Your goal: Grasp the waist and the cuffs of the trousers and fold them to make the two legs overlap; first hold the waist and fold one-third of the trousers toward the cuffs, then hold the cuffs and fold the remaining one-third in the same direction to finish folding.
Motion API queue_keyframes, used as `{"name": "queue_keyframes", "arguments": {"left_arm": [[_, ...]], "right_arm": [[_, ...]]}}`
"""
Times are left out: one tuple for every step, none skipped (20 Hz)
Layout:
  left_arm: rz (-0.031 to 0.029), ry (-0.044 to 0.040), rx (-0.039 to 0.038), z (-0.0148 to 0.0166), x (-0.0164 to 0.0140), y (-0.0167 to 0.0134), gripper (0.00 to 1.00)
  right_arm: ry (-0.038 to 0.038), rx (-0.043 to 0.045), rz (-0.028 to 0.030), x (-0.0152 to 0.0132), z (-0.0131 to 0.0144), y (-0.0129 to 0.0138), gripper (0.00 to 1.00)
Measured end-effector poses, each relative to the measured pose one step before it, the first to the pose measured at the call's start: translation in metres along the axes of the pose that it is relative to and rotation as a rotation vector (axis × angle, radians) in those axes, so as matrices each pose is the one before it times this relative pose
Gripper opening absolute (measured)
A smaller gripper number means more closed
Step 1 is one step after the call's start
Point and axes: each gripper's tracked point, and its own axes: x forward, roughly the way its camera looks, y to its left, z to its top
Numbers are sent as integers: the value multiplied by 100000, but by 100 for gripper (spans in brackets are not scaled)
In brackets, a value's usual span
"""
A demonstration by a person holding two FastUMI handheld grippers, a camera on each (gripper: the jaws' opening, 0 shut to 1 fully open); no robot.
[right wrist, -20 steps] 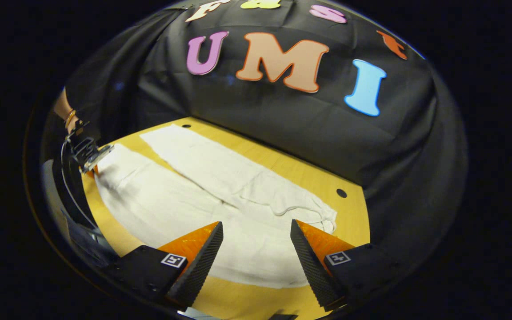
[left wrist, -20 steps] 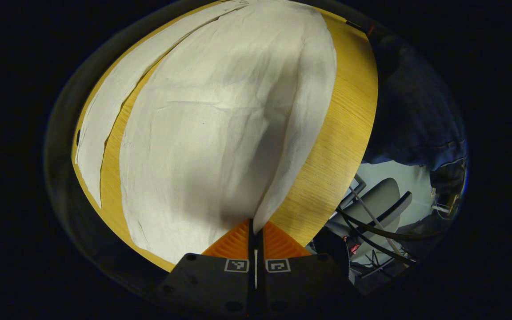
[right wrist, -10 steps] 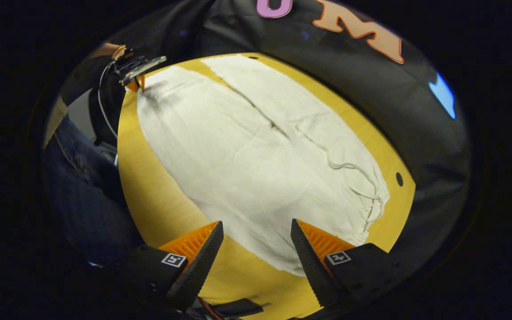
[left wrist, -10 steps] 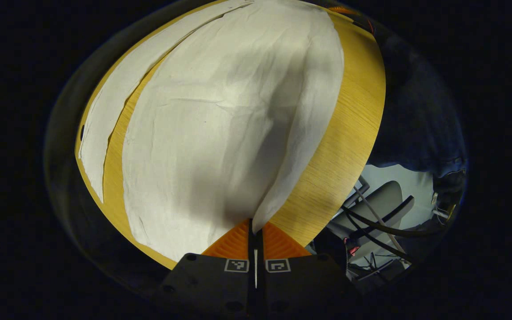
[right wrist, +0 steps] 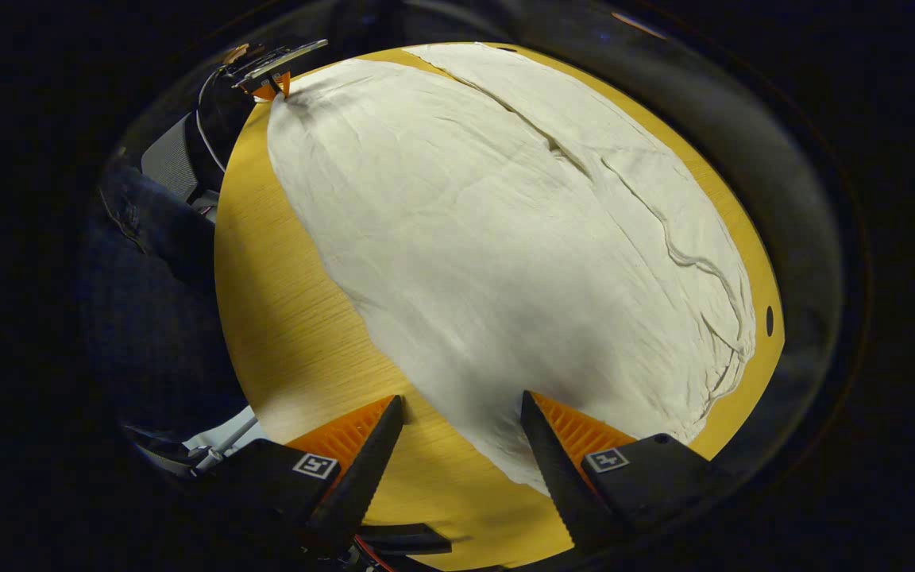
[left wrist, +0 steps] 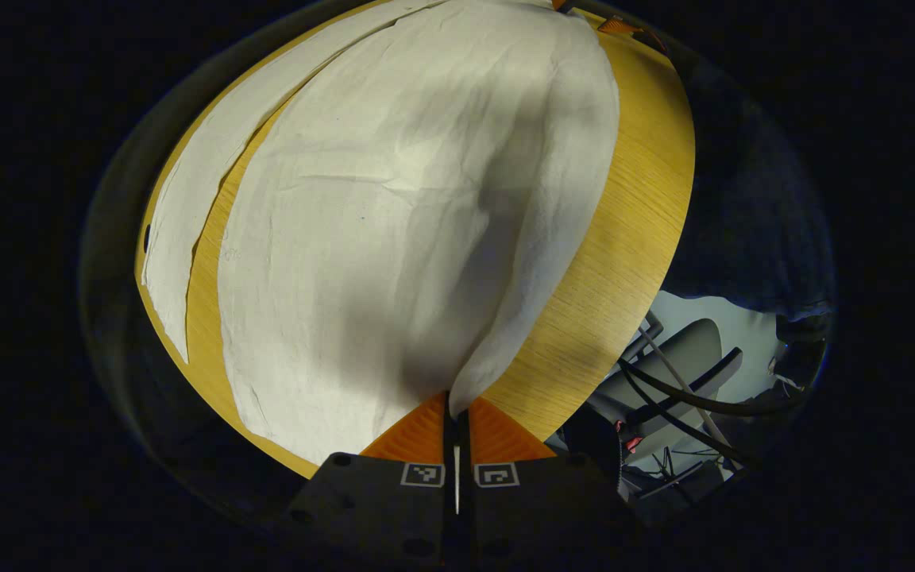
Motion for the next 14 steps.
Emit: {"name": "queue_keyframes", "arguments": {"left_arm": [[-177,696,754,-16,-54,-18,0],[-516,548,309,-8,5,31,0],[-751,650,3,13,-49,-32,0],[-797,539,-189,-14,8,-49,0],[-738,514,-303,62,12,-36,0],[-595,402,-286,71,-6,-42,0],[-435,30,-323,38,-23,-18,0],[-399,-306,-349,46,-16,-63,0],[-369,-594,-754,-18,-16,36,0],[-366,-624,-1109,11,-22,-64,0],[-335,-748,-1261,-132,48,41,0],[-252,-554,-1210,8,-43,-48,0],[-300,-702,-895,-26,-1,19,0],[-401,-914,-854,41,-45,-10,0]], "right_arm": [[136,-313,441,-70,108,-82,96],[413,-40,-284,63,35,-4,97],[509,324,-216,24,-194,58,95],[295,-55,-230,-32,83,-37,90],[805,113,-559,-6,59,-78,83],[731,86,-401,37,-49,-121,71],[559,-251,-761,39,124,-135,65],[527,-326,-1192,-120,174,-370,53],[285,-327,-2528,-226,349,-692,44],[-90,-180,-2702,17,104,-686,24],[823,358,-435,2,2,-146,12],[476,68,-1701,188,-140,49,7],[1132,1798,-681,150,-50,81,12],[339,476,-445,-186,33,-198,5]]}}
